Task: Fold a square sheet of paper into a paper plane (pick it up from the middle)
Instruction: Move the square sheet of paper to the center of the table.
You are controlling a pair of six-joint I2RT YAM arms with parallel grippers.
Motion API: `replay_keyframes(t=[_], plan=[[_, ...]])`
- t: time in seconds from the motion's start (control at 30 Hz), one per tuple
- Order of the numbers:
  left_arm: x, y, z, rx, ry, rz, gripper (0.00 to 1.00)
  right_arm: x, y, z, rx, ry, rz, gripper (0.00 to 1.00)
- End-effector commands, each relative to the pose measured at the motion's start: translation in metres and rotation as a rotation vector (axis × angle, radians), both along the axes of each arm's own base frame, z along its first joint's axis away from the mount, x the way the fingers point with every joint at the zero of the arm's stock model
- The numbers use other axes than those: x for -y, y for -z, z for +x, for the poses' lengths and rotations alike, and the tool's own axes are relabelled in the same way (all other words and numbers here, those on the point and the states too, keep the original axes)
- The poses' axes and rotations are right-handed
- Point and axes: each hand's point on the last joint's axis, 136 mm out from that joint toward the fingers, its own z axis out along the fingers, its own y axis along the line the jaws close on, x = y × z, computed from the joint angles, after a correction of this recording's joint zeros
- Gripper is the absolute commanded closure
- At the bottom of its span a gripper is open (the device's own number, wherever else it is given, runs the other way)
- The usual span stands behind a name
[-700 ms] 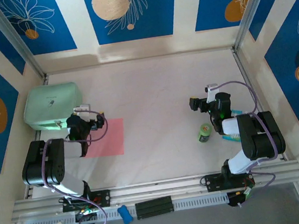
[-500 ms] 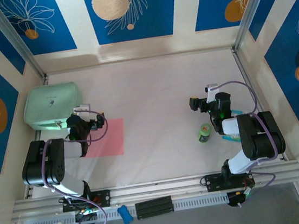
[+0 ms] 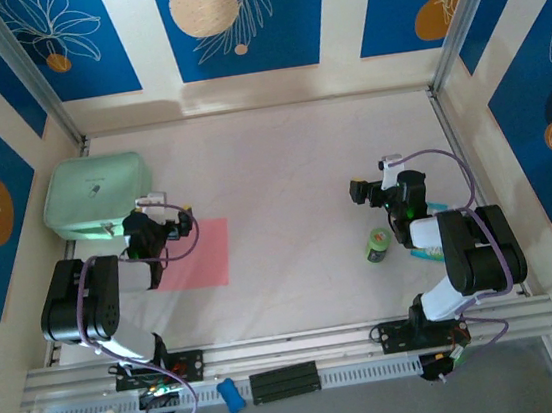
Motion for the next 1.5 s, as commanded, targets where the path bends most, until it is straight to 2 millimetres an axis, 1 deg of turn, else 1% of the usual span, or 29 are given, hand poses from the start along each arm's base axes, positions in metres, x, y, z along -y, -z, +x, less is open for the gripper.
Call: replay_keyframes(t=[0.0,0.27,0.4,0.5,0.63,0.7,0.77,0.83,0.9,0.97,1.0,1.07,1.13,1.2,1.27,1.33,1.37,1.43,1.47], plan=[[0.001,-0.005,0.003,0.018,0.002,0.007,0.01,-0.001,-0.007,0.005,0.021,-0.019,-0.007,0.01],[0.001,-0.005,0.003,0.022,0.001,0.007,0.01,-0.001,-0.008,0.005,0.023,-0.019,-0.007,0.01],[0.001,-0.010,0.001,0.043,-0.001,0.008,0.00,-0.003,-0.013,0.004,0.033,-0.017,-0.017,0.01],[-0.006,-0.023,-0.005,0.072,-0.040,0.007,0.01,-0.003,-0.028,0.003,0.022,-0.008,-0.035,0.01],[-0.012,-0.045,-0.010,0.072,-0.079,0.013,0.00,0.005,-0.052,0.004,-0.022,0.077,-0.034,0.01],[-0.017,-0.056,-0.014,0.070,-0.111,0.000,0.01,0.008,-0.065,0.004,-0.037,0.126,0.017,0.01],[-0.016,-0.070,-0.018,0.071,-0.127,-0.055,0.00,-0.001,-0.080,-0.001,-0.030,0.111,0.088,0.01],[-0.013,-0.086,-0.024,0.070,-0.129,-0.140,0.00,-0.016,-0.096,-0.007,-0.045,0.091,0.183,0.01],[-0.015,-0.096,-0.031,0.033,-0.183,-0.246,0.01,-0.031,-0.107,-0.012,-0.080,0.056,0.239,0.01],[-0.018,-0.100,-0.040,-0.046,-0.256,-0.357,0.01,-0.043,-0.113,-0.015,-0.138,0.055,0.300,0.01],[-0.016,-0.100,-0.043,-0.092,-0.263,-0.397,0.01,-0.052,-0.115,-0.016,-0.185,0.046,0.357,0.01],[-0.004,-0.102,-0.046,-0.146,-0.208,-0.413,0.00,-0.077,-0.118,-0.018,-0.267,-0.042,0.443,0.01],[0.000,-0.106,-0.048,-0.150,-0.183,-0.429,0.01,-0.103,-0.114,-0.019,-0.328,-0.097,0.463,0.01],[0.000,-0.108,-0.049,-0.134,-0.182,-0.434,0.01,-0.132,-0.110,-0.021,-0.371,-0.162,0.433,0.01],[-0.001,-0.110,-0.051,-0.131,-0.182,-0.422,0.01,-0.160,-0.101,-0.024,-0.438,-0.197,0.404,0.01],[0.000,-0.110,-0.051,-0.135,-0.170,-0.408,0.01,-0.195,-0.089,-0.029,-0.518,-0.267,0.398,0.00],[0.000,-0.110,-0.051,-0.137,-0.168,-0.401,0.00,-0.209,-0.085,-0.031,-0.544,-0.293,0.399,0.01],[-0.002,-0.107,-0.052,-0.150,-0.178,-0.384,0.01,-0.248,-0.070,-0.041,-0.615,-0.369,0.378,0.06],[-0.003,-0.108,-0.053,-0.153,-0.180,-0.374,0.01,-0.262,-0.062,-0.045,-0.643,-0.387,0.363,0.10]])
